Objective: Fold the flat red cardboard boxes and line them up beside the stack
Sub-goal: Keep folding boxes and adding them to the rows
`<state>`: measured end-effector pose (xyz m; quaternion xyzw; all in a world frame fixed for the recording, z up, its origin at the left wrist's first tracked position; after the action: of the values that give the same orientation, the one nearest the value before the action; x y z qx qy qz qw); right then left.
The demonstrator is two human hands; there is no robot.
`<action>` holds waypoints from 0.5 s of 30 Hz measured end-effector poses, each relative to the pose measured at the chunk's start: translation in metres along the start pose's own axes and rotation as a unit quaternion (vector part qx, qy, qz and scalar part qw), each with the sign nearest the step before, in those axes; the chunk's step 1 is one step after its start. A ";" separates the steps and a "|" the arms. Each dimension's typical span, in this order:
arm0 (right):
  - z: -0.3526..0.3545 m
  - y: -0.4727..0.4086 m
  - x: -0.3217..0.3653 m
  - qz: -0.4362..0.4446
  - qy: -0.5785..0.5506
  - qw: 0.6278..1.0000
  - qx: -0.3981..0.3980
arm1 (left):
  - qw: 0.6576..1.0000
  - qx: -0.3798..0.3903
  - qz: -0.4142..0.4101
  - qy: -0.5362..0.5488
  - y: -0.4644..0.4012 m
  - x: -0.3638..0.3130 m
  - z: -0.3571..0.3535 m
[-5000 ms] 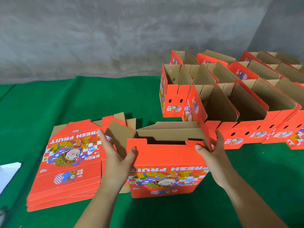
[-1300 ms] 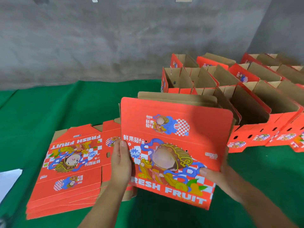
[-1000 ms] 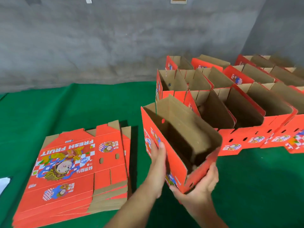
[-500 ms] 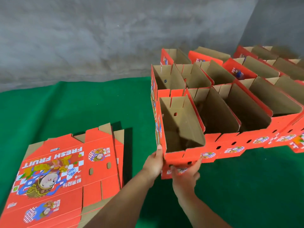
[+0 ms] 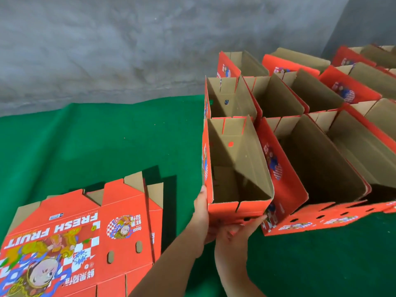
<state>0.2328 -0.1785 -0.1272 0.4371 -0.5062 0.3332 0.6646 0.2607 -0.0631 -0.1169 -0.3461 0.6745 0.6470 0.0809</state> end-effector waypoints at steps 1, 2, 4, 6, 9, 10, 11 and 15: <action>-0.002 -0.004 0.001 -0.009 -0.032 0.999 -0.001 | 1.000 0.013 0.010 0.015 -0.001 0.002 -0.001; 0.000 -0.007 0.001 -0.013 -0.060 0.998 -0.007 | 0.999 0.021 0.010 0.028 0.000 0.003 -0.003; 0.009 -0.011 0.006 -0.002 -0.070 0.997 -0.026 | 0.999 0.024 0.004 0.047 0.003 0.006 -0.005; 0.020 -0.014 0.007 0.006 -0.037 0.998 -0.055 | 0.998 0.032 -0.007 0.048 0.002 0.006 -0.008; 0.034 -0.011 0.005 0.010 0.003 0.995 -0.102 | 1.000 0.022 -0.020 -0.004 0.005 0.004 -0.010; 0.034 -0.010 0.007 0.024 -0.009 0.995 -0.092 | 0.999 0.015 -0.021 -0.024 0.006 0.004 -0.009; 0.034 -0.009 0.008 0.034 -0.017 0.997 -0.071 | 0.999 0.012 -0.025 -0.043 0.007 0.003 -0.009; 0.034 -0.012 0.020 0.046 -0.005 0.999 -0.024 | 0.995 0.001 -0.040 -0.091 0.006 0.003 0.000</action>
<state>0.2360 -0.2149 -0.1076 0.3995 -0.5369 0.3489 0.6560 0.2548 -0.0653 -0.1138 -0.3122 0.6509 0.6713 0.1680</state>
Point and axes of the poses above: each hand's wrist, its own y-axis away from the middle knuckle, its own z-axis out of the back of the hand, x = y × z, the point moved 7 cm from there along -y, towards the middle knuckle, and after that the axes turned 4 degrees about -y, right-handed, at the moved point
